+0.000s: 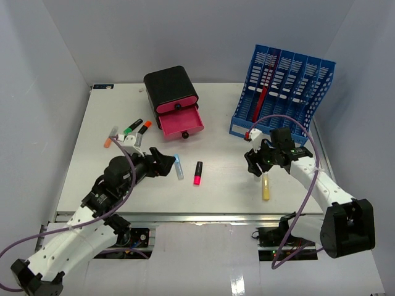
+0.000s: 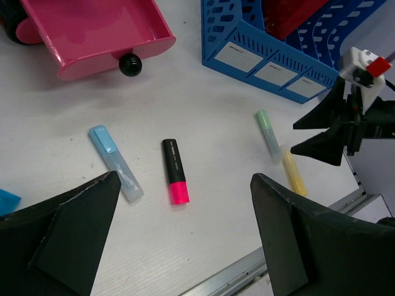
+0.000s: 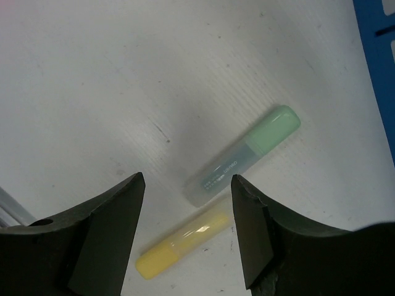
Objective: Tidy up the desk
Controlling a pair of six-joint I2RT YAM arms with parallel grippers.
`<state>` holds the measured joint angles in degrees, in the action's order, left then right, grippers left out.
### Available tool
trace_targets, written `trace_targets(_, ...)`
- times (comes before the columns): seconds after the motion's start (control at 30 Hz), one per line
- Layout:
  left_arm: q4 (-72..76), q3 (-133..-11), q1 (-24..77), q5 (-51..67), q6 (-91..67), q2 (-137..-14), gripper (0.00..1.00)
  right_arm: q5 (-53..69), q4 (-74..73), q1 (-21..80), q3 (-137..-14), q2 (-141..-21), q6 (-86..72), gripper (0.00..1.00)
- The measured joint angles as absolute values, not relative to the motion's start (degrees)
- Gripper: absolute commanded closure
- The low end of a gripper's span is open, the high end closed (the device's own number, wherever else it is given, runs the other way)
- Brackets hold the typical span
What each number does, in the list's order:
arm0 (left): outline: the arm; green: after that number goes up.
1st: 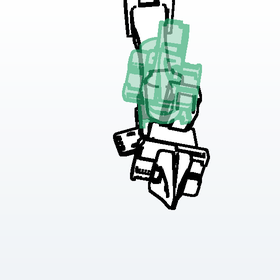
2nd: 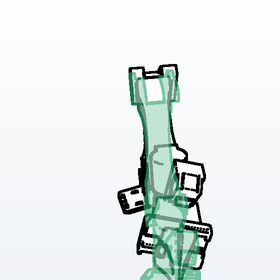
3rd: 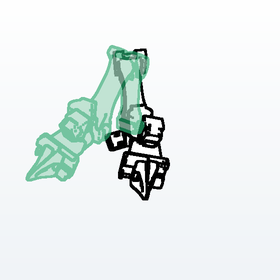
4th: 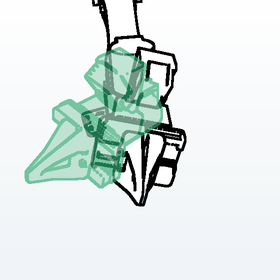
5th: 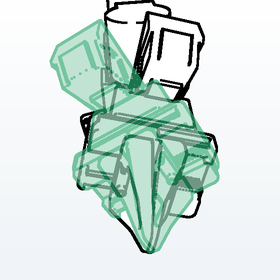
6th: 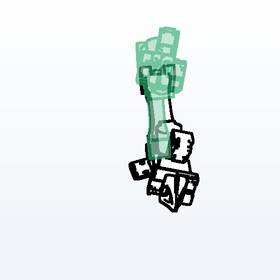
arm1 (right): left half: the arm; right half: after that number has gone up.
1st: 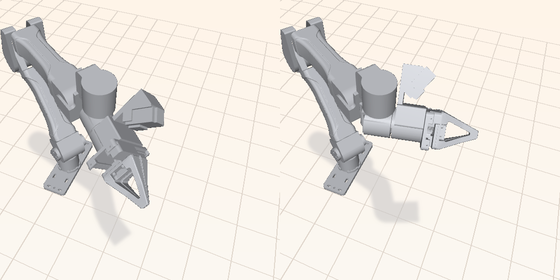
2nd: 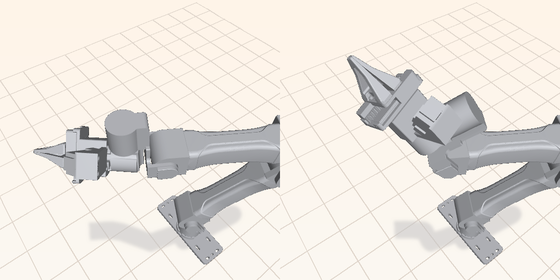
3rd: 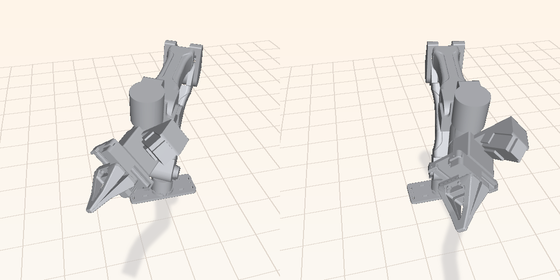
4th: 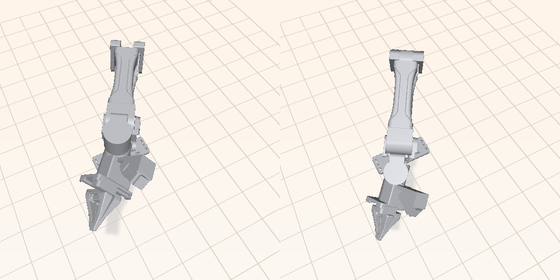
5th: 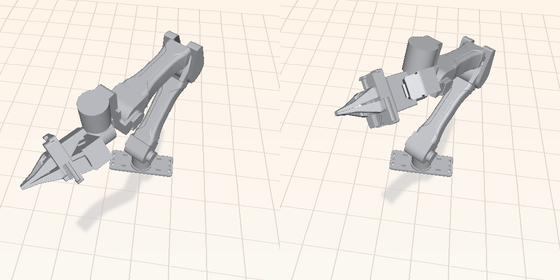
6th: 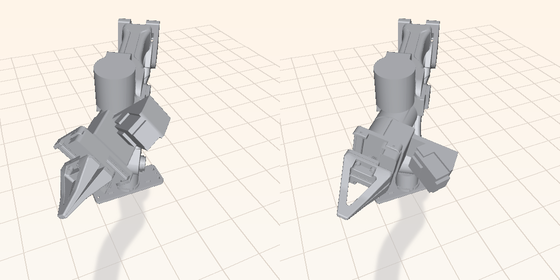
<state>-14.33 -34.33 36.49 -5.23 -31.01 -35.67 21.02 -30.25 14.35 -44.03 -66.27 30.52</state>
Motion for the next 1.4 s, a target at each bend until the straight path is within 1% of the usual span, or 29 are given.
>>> trace_targets(0.17, -18.41, -32.67, 36.49, -7.15, -31.46, -27.91, 0.02, 11.08, -24.55, 16.58, -43.9, -70.59, 21.1, 0.34)
trace_targets(0.37, -21.2, -32.47, 36.49, -9.49, -29.15, -21.88, 0.02, 2.94, -20.68, 17.61, -43.34, -74.87, 15.39, 0.33)
trace_targets(0.63, -22.02, -32.47, 36.49, -10.17, -27.65, -20.58, 0.02, -0.88, -16.76, 17.72, -43.28, -80.66, 12.71, 0.34)
trace_targets(0.77, -22.3, -32.47, 36.49, -10.11, -27.43, -20.73, 0.02, -1.19, -15.08, 17.72, -43.27, -84.09, 12.03, 0.38)
trace_targets(0.87, -22.3, -32.47, 36.49, -10.11, -27.42, -20.73, 0.02, -0.81, -13.89, 17.72, -43.29, -85.63, 11.23, 0.45)
trace_targets(1.0, -22.28, -32.47, 36.49, -10.1, -27.44, -20.71, 0.02, 0.1, -12.47, 17.72, -43.29, -86.37, 10.46, 0.64)
trace_targets(1.1, -22.29, -32.47, 36.49, -10.09, -27.42, -20.71, 0.02, 1.06, -11.74, 17.75, -43.29, -86.68, 10.48, 0.76)
trace_targets(1.27, -22.28, -32.47, 36.49, -10.09, -27.44, -20.71, 0.02, 2.75, -11.51, 17.74, -43.29, -86.74, 11.85, 0.84)
trace_targets(1.33, -22.3, -32.47, 36.49, -10.09, -27.44, -20.68, 0.02, 4.56, -11.47, 18.28, -43.31, -86.74, 13.6, 0.91)
trace_targets(1.4, -22.29, -32.47, 36.49, -10.13, -27.43, -20.67, 0.02, 6.98, -12.43, 19.25, -43.85, -86.89, 15.7, 0.92)
